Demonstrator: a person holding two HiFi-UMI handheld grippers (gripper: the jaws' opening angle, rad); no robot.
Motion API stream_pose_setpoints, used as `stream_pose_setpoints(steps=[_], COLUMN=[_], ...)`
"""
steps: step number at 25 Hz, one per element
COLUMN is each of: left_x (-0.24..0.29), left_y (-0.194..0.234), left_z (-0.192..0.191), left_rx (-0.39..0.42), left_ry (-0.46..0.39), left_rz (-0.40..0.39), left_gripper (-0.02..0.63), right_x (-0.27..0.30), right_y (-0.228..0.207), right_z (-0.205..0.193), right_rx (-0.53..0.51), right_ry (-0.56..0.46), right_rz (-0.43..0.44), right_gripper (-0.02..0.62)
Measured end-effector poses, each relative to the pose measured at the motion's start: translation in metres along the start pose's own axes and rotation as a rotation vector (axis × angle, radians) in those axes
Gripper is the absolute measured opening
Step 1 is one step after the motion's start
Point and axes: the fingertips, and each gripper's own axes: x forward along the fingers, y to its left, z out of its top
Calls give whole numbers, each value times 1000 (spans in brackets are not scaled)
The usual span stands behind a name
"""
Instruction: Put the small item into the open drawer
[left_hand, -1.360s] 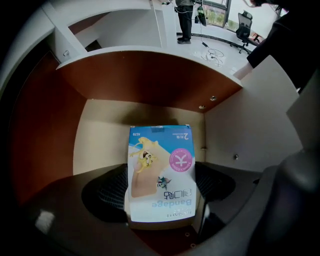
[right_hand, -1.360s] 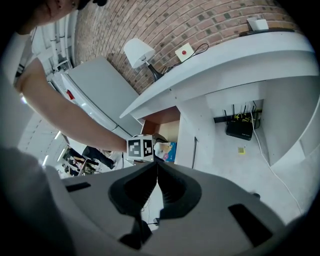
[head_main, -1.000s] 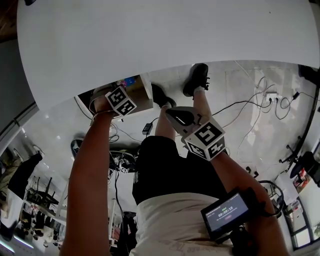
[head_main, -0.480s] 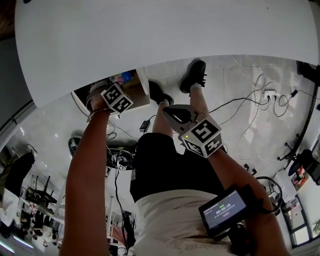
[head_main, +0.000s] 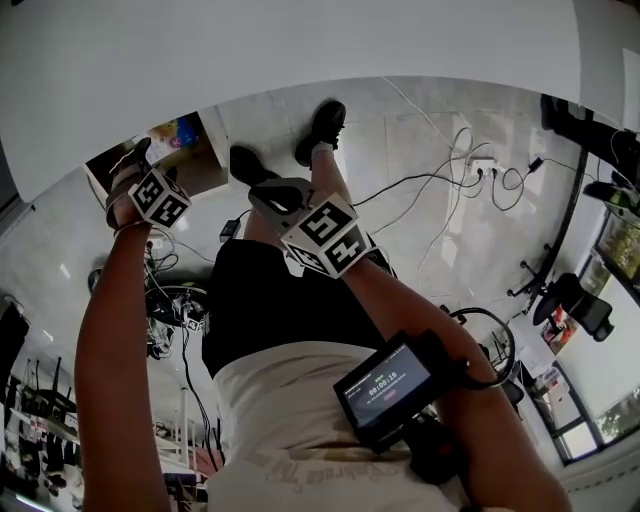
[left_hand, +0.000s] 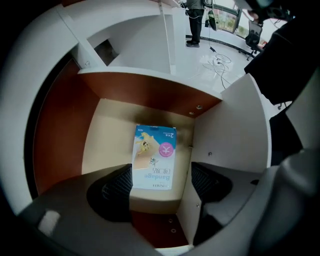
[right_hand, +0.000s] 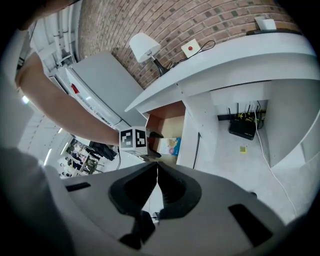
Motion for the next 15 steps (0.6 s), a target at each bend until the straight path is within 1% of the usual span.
stream_pose_setpoints(steps=[2, 4, 6, 7, 10, 13, 15], left_x=[-12, -24, -38, -45, -62, -78, -91], left_y=[2, 3, 3, 4, 6, 3, 2], left_z=[-1, -1, -1, 1, 8, 14, 20], left_rx=[-1, -24, -69, -99, -188, -250, -317], left_ry=[-10, -24, -44, -53, -74, -92, -120], left_rz=[22, 40, 52, 59, 66, 66, 58], left_gripper=[309, 247, 191, 151, 65, 31, 23], right_x=[-3, -4, -7, -8, -15, -23, -29], right_y=[3, 7, 12, 14, 15, 15, 17], right_z=[5, 9, 16, 20, 34, 46, 51], right_rx=[-11, -22, -34, -43, -74, -95, -104], right_ry=[5, 10, 10, 10, 3, -8, -12], right_rz=[0, -1, -2, -2, -3, -6, -9], right_gripper=[6, 6, 6, 6, 6, 6, 6])
